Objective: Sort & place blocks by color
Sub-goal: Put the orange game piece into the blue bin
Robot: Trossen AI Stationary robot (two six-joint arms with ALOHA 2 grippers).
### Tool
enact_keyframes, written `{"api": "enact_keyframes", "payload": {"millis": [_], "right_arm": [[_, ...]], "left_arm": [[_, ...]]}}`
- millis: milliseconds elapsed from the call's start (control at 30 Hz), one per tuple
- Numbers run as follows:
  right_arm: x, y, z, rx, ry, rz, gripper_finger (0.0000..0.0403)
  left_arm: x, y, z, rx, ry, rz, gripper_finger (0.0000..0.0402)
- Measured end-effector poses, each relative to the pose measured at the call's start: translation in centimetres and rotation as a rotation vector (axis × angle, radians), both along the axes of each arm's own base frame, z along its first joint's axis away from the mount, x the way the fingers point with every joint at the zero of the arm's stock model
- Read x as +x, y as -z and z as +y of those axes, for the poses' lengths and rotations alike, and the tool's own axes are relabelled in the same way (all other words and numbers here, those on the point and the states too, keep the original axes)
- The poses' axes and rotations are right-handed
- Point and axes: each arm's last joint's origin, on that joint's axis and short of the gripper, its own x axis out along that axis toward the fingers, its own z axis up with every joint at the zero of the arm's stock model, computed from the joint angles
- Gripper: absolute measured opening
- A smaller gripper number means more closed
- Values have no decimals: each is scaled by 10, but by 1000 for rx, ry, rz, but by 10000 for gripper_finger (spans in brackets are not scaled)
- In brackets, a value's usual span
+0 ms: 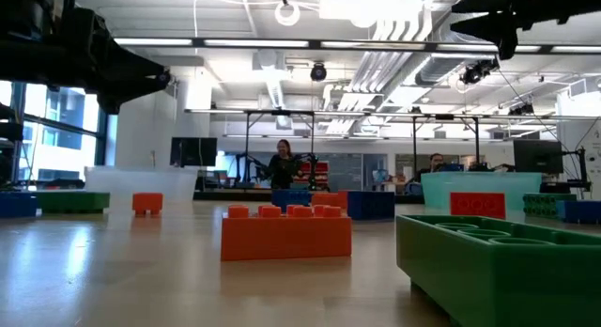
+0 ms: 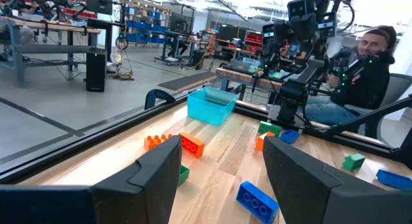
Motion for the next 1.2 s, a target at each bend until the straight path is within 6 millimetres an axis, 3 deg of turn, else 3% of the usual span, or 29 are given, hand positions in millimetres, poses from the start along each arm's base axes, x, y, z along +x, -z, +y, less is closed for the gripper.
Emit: {"api": "enact_keyframes", "payload": {"millis": [200, 567, 733, 933, 1200], "right_arm": [[8, -19, -4, 39, 36, 131, 205], [26, -58, -8, 148, 10, 137, 206], [39, -64, -12, 237, 23, 164, 206], [58, -59, -17, 422, 57, 182, 206], [81, -36, -22, 615, 75, 298, 206]], "left_arm": [[0, 0, 0, 0, 0, 1, 209], [0, 0, 0, 0, -1, 0, 209], [0, 0, 0, 0, -1, 0, 209], [0, 0, 0, 0, -2, 0, 209], [0, 0, 0, 0, -4, 0, 209]]}}
